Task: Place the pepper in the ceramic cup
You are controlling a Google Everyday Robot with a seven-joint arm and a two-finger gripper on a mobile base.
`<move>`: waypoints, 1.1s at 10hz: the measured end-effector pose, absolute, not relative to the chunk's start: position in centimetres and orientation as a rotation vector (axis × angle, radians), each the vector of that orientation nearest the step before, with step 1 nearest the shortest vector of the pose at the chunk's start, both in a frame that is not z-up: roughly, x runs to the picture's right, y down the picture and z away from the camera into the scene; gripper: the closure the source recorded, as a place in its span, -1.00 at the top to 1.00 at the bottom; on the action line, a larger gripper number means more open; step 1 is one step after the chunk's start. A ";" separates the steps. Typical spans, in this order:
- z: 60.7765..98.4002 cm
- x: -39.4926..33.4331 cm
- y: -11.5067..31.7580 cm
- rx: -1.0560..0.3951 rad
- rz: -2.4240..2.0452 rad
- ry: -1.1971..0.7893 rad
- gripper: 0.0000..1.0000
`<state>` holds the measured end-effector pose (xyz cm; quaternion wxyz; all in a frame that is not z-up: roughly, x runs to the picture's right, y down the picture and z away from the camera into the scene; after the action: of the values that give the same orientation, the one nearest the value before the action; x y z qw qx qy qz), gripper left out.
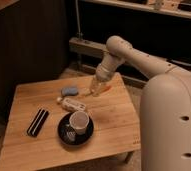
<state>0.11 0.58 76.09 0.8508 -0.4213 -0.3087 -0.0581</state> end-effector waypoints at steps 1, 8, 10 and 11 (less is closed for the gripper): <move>76.1 -0.1 0.6 -0.888 -0.125 -0.651 -0.91; 75.9 -0.2 0.6 -0.888 -0.127 -0.653 -0.91; 74.6 -0.8 0.9 -0.872 -0.147 -0.671 -0.91; 73.1 -1.6 1.5 -0.862 -0.158 -0.687 -0.91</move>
<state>-1.56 1.46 73.15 0.8491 -0.4089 -0.3260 -0.0751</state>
